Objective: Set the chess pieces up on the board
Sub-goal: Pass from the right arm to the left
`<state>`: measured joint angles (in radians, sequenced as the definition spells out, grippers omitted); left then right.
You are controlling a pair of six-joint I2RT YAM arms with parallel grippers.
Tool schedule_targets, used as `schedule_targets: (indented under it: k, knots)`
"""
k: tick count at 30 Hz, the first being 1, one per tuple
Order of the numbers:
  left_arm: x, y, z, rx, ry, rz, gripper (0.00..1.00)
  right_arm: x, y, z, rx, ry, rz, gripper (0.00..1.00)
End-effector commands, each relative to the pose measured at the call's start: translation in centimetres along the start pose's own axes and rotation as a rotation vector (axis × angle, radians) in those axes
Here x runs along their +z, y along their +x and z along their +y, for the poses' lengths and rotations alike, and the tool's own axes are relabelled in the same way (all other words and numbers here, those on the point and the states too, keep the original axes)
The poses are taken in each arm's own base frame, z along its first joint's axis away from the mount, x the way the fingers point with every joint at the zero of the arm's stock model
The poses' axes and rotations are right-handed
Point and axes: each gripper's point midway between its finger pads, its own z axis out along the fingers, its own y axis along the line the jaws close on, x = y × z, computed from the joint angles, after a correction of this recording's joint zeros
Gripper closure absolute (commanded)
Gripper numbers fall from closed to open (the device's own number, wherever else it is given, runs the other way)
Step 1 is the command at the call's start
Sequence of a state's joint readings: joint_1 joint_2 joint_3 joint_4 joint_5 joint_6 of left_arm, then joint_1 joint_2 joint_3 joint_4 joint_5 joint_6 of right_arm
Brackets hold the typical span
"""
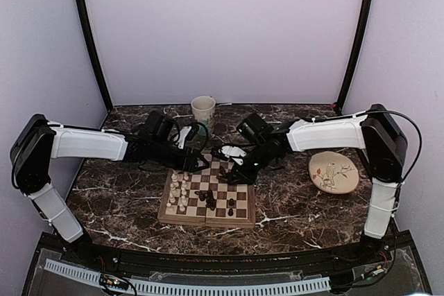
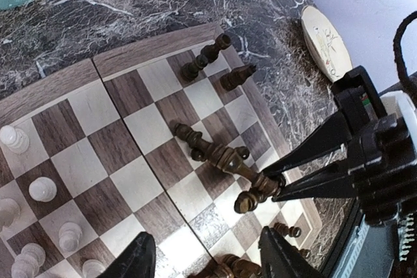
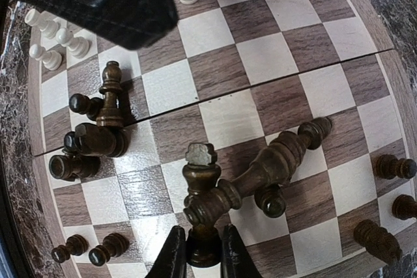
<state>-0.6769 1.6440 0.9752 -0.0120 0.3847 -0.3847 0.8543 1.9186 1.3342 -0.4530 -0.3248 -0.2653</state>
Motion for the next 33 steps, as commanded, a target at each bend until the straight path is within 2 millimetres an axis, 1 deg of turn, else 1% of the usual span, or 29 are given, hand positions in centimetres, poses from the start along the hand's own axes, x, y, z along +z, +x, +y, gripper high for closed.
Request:
schedule_targets:
  k: [1,6,12,17,23,29,33]
  knots:
    - [-0.5,-1.8,-1.4,-0.025,0.067,-0.06,0.44,-2.1,-2.2,0.9,-0.05,-0.03,-0.099,0.92]
    - [-0.9,-1.6,-1.9,-0.02,0.095,-0.065,0.45,-2.7,-2.5,1.4,-0.061,-0.048,-0.116,0.91]
    - [-0.4,0.2,-3.4,-0.038,0.208,0.011,0.45,-2.9,-2.8,1.9,-0.058,-0.085,-0.137,0.91]
    - [-0.1,0.8,-4.3,-0.05,0.276,0.039,0.48,-2.6,-3.0,1.7,-0.051,-0.094,-0.13,0.91]
    - [0.6,1.5,-3.9,-0.064,0.273,0.079,0.49,-2.6,-3.4,1.8,-0.046,-0.106,-0.137,0.9]
    - [1.0,1.9,-4.5,-0.083,0.327,0.103,0.59,-2.7,-3.5,1.8,-0.045,-0.105,-0.14,0.9]
    - [1.4,1.9,-4.8,-0.086,0.34,0.107,0.62,-2.8,-3.6,1.8,-0.047,-0.106,-0.143,0.9]
